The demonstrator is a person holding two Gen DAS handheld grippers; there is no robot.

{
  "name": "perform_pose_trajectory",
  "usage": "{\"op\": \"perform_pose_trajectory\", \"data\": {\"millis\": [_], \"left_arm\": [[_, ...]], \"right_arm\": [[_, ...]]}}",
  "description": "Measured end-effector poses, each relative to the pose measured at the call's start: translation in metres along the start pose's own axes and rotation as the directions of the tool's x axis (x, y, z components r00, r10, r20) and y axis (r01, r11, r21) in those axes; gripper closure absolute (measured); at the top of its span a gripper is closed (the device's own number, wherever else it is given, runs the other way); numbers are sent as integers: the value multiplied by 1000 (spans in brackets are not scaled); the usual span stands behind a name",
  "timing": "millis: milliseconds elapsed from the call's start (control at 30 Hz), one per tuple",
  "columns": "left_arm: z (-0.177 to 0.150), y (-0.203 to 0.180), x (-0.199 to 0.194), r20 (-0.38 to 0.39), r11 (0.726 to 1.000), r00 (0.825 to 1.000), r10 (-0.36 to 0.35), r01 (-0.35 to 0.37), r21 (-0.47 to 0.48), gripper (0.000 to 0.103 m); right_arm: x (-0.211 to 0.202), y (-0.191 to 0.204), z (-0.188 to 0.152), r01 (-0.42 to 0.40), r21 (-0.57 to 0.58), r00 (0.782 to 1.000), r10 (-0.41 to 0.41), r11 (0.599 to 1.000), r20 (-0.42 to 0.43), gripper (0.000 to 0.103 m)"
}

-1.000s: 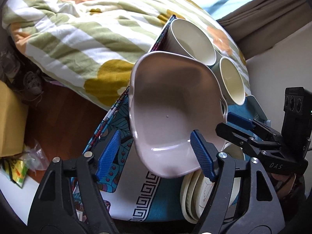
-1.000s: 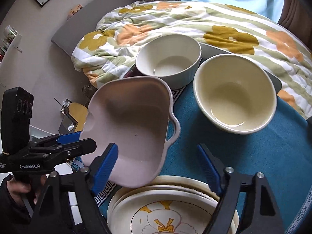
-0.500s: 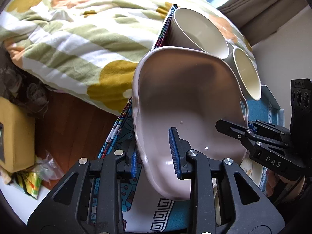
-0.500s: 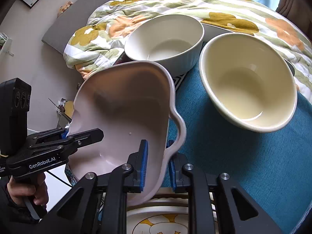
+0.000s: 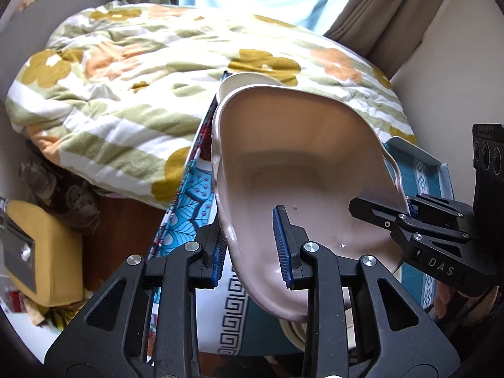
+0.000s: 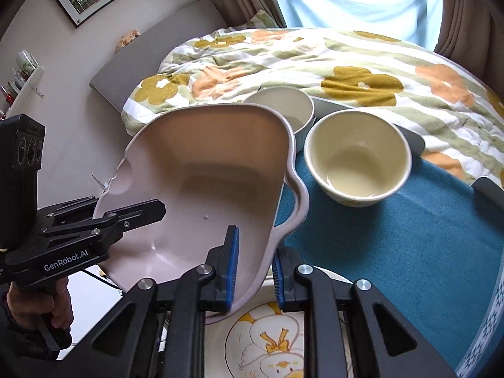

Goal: Organize plates and bowls

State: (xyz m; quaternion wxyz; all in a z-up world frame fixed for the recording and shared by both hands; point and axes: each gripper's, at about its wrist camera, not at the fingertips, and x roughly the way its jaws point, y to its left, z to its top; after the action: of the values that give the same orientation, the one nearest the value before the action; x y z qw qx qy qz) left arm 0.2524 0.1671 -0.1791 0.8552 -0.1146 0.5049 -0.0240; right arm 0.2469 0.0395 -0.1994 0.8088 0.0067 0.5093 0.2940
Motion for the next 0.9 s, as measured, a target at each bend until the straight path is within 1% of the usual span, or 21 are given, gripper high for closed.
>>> {"op": "perform_pose_trajectory", "data": {"millis": [133, 233, 333, 533, 700, 800, 900], "left_arm": [[-8, -53, -26, 40, 999, 999, -12, 11, 47, 78], [-20, -98, -34, 48, 995, 998, -44, 39, 86, 78], [-35, -147, -31, 41, 988, 995, -88, 82, 133, 78], [-71, -235, -17, -5, 961, 983, -181, 178, 213, 78], [-97, -289, 14, -82, 940, 973, -215, 229, 254, 78], [-111, -310, 38, -122, 934, 968, -218, 243, 263, 78], [-123, -326, 61, -150, 931, 967, -207, 242, 275, 78]], "right_arm": [[-55, -12, -19, 17, 3, 998, -17, 1000, 68, 85], [-96, -30, -39, 50, 23, 993, -52, 998, 106, 85], [-133, -54, -65, 97, 58, 986, -104, 994, 132, 85], [-191, -109, -123, 188, 157, 968, -210, 969, 136, 85], [-210, -155, -169, 235, 238, 959, -265, 942, 102, 85], [-206, -180, -193, 248, 281, 957, -279, 927, 75, 85], [-195, -200, -213, 260, 313, 955, -290, 914, 55, 85]]}}
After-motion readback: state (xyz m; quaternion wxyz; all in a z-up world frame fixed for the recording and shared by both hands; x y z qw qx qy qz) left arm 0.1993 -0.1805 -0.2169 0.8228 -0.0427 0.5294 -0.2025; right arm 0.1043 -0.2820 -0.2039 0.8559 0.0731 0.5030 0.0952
